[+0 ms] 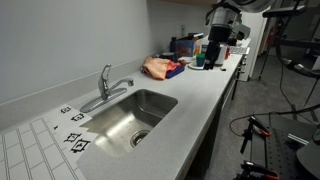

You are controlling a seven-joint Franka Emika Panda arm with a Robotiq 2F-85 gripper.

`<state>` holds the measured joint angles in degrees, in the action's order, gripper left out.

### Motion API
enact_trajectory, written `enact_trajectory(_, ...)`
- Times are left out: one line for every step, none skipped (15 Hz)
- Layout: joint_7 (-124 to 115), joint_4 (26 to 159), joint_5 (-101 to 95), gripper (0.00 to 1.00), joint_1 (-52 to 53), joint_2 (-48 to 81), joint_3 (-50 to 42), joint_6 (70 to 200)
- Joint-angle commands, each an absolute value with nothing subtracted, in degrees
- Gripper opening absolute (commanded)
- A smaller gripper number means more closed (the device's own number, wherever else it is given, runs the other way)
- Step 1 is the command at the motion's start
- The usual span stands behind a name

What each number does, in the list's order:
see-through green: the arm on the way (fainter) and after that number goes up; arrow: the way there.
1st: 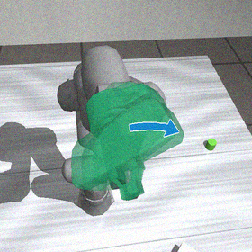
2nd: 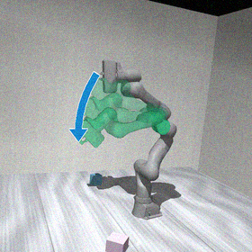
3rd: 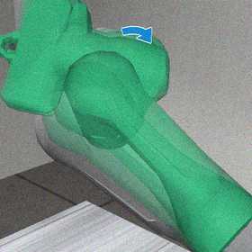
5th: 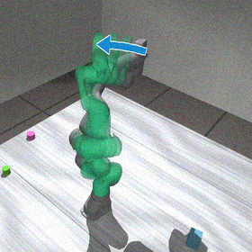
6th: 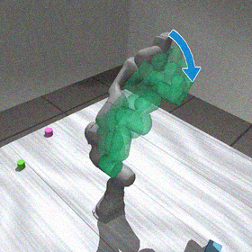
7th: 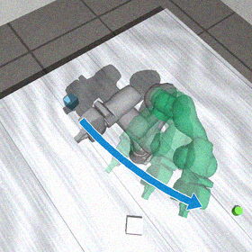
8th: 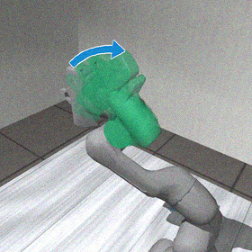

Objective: Turn the tap nozzle to the left

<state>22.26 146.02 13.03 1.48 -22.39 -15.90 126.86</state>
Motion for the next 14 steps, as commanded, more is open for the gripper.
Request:
enact_trajectory(21.82, 144.64, 14.02, 1.00, 0.58, -20.94, -14.00, 127.41)
enact_trajectory(21.76, 144.35, 14.09, 1.00, 0.67, -20.68, -13.78, 127.51)
enact_trajectory(21.84, 143.93, 14.27, 1.00, 0.83, -20.32, -13.54, 127.88)
enact_trajectory(21.96, 143.67, 14.14, 1.00, 0.89, -19.98, -13.23, 128.69)
enact_trajectory(22.01, 143.15, 13.97, 1.00, 0.92, -19.40, -12.94, 129.27)
enact_trajectory(20.85, 139.56, 13.85, 1.00, 1.68, -17.29, -11.82, 128.76)
enact_trajectory(20.34, 137.80, 13.44, 1.00, 1.80, -16.00, -11.11, 129.14)
enact_trajectory(19.94, 135.95, 13.31, 1.00, 1.89, -14.73, -10.39, 129.52)
enact_trajectory(19.34, 133.78, 13.10, 1.00, 1.97, -13.21, -9.50, 129.80)
enact_trajectory(18.84, 131.79, 12.90, 1.00, 1.94, -11.77, -8.67, 129.98)
enact_trajectory(18.10, 129.64, 12.64, 1.00, 1.92, -10.14, -7.75, 130.05)
enact_trajectory(17.71, 127.59, 12.34, 1.00, 1.74, -8.43, -7.07, 129.87)
enact_trajectory(17.20, 125.72, 11.92, 1.00, 1.53, -6.82, -6.40, 129.72)
enact_trajectory(16.71, 123.94, 11.55, 1.00, 1.36, -5.19, -5.83, 129.59)
